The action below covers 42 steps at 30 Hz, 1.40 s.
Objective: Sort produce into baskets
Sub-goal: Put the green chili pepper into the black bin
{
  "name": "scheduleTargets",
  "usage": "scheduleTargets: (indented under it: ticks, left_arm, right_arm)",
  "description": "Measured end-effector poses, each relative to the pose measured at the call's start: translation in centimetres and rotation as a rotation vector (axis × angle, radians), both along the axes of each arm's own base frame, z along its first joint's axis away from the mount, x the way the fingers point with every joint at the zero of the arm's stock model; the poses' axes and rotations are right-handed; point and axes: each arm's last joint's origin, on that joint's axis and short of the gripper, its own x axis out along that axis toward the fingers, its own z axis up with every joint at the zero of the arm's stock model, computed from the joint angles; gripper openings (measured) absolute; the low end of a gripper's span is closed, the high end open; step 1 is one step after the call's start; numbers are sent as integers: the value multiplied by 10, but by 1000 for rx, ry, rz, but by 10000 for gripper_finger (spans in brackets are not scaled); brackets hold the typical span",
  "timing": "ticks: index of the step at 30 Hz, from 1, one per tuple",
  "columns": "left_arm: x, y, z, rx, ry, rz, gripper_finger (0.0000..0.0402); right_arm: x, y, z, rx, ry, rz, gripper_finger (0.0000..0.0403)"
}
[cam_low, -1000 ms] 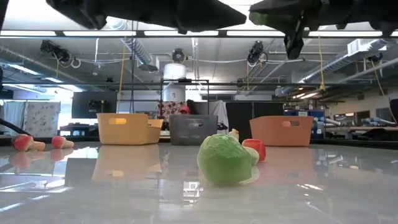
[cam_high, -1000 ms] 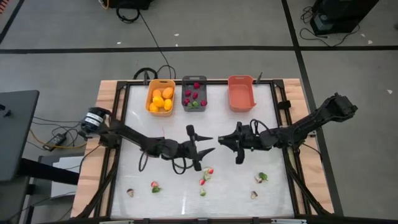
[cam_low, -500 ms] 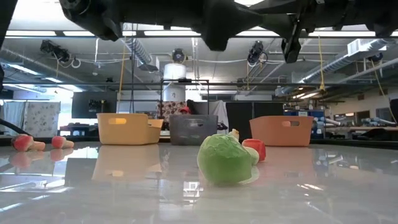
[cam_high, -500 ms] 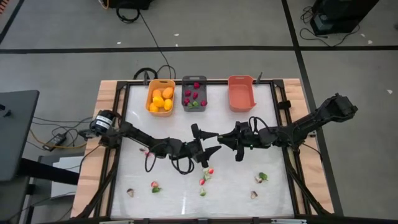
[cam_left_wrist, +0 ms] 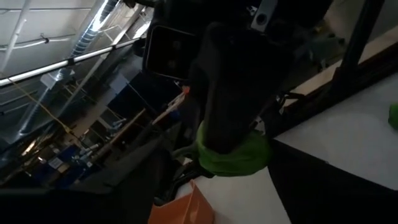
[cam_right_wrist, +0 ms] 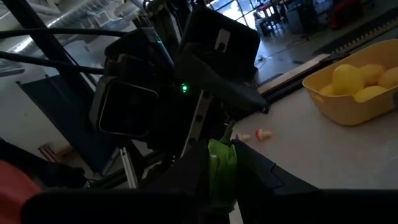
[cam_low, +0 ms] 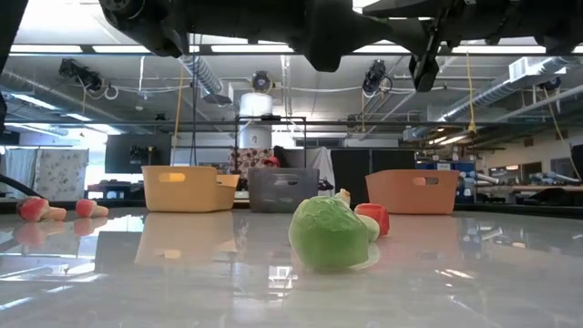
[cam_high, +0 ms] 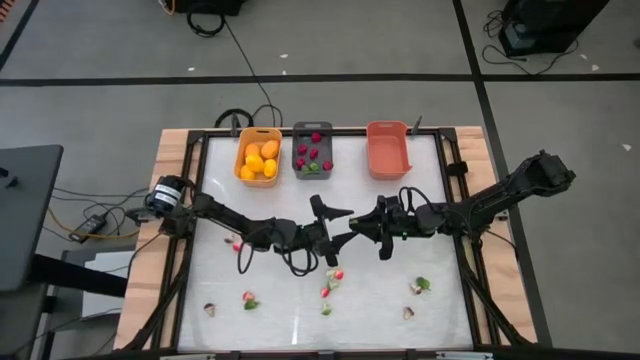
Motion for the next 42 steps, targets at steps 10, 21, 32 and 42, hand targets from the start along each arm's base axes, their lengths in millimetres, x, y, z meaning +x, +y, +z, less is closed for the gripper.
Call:
scheduleTargets:
  ticks: [10,21,32,42]
  left_arm:
    - [0,0,-1,-10,3,4,206]
    - [-4,12,9,-54,-23,225,193]
    - [-5,74,9,-51,93,541,193]
    - [-33,164,2,-410,231,653,193]
  right_arm:
    - [0,-1,0,-46,1,-21,82]
    - [-10,-7,15,-205,-26,-176,157]
    - [-26,-12,-1,-123,236,-188,161]
    - [-30,-8,-12,-61,338,-90,160]
